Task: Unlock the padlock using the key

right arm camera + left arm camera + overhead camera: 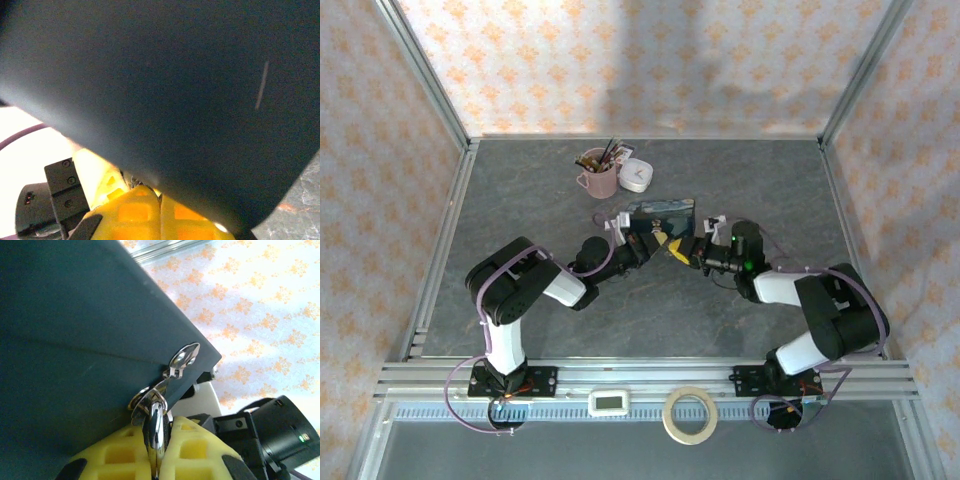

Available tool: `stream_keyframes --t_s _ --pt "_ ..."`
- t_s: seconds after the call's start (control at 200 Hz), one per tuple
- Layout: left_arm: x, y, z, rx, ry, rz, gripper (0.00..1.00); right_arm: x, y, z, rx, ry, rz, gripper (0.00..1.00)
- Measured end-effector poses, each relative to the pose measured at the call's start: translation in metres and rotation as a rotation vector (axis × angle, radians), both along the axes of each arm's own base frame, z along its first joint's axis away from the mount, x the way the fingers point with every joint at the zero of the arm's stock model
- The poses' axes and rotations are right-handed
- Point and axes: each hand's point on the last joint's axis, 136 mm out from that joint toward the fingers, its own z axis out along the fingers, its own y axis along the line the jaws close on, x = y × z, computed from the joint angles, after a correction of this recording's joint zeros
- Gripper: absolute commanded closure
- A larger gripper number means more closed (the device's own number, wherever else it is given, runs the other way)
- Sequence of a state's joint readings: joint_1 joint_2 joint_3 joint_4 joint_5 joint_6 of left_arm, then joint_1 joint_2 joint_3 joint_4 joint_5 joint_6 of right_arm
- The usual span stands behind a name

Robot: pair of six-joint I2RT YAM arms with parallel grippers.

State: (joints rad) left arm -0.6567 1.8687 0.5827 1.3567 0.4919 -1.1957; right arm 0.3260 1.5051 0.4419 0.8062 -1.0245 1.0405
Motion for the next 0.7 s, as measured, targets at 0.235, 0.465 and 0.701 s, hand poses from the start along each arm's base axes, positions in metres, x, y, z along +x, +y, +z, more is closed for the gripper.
stream_keyframes --t_s 0.235,0.465,0.701 --pt "-0.001 -0.001 -0.001 0.006 -0.007 -0.004 1.0 0.001 -0.002 0.002 -0.019 0.01 0.036 0.77" --pt "-0.01 -0.009 0.002 0.074 -0.006 0.002 1.0 0.009 -0.024 -0.01 -0.19 -0.051 -0.058 0.55" --pt "-0.007 -0.015 -0.002 0.128 0.019 0.018 1.0 0.014 -0.04 -0.008 -0.349 -0.153 -0.095 0.53"
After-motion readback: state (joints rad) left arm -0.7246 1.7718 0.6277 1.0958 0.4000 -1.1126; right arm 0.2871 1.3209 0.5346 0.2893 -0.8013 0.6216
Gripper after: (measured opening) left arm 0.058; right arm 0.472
